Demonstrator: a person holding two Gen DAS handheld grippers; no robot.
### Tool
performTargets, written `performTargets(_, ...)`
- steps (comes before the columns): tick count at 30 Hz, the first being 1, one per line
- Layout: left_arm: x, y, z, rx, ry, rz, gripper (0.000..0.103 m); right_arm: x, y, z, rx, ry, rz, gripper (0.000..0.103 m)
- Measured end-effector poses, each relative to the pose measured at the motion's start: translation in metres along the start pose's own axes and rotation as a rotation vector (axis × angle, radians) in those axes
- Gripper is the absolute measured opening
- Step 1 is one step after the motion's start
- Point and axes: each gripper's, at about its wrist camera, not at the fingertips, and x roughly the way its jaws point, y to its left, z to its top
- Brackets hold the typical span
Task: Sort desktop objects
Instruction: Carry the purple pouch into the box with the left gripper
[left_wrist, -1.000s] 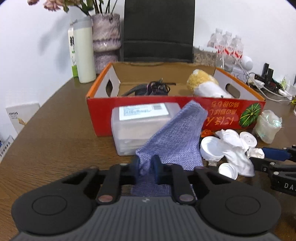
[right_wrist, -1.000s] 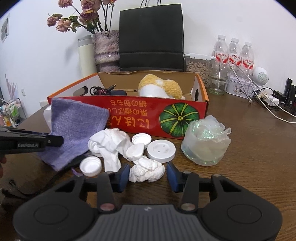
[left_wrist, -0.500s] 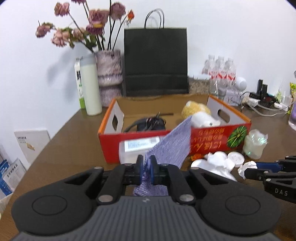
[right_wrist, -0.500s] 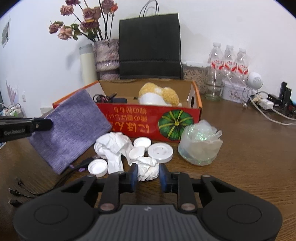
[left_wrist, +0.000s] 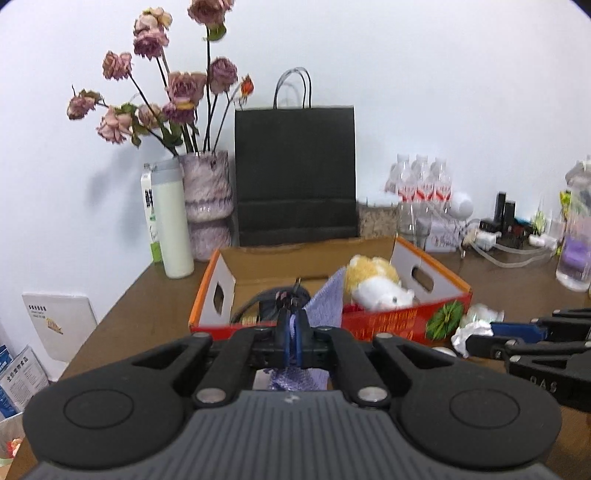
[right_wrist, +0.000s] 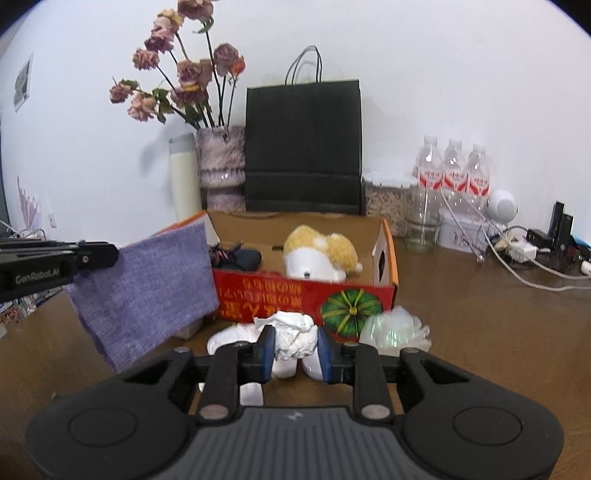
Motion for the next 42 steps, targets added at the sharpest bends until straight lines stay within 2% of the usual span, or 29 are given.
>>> performTargets(8, 0.000, -0.005, 0.040, -0.012, -0.099, -0.043, 0.003, 0.005, 0.001, 0.030, -0.005, -0.060, 0.012, 0.023)
performTargets(15, 0.026, -0.006, 0.074, -0.041, -0.153, -0.072, 0.003, 0.032, 0.004, 0.055, -0.014, -0.085, 0.033, 0.023)
performTargets(21, 0.079, 0.009, 0.081, -0.149, -0.092, -0.119, 0.003, 0.075, 0.006, 0.076, 0.004, -0.073, 0.060, 0.023)
performTargets(25, 0.121, 0.030, 0.071, -0.253, -0.027, -0.157, 0.003, 0.113, 0.010, 0.085, 0.001, -0.047, 0.075, 0.023)
performTargets(28, 0.152, 0.046, 0.057, -0.297, 0.034, -0.147, 0.003, 0.140, 0.011, 0.086, -0.003, -0.014, 0.086, 0.023)
performTargets(35, 0.187, 0.074, 0.028, -0.313, 0.097, -0.082, 0.003, 0.182, 0.019, 0.075, -0.060, 0.047, 0.083, 0.023)
performTargets(42, 0.192, 0.072, 0.023, -0.214, 0.098, -0.038, 0.006, 0.195, 0.021, 0.064, -0.077, 0.097, 0.073, 0.024)
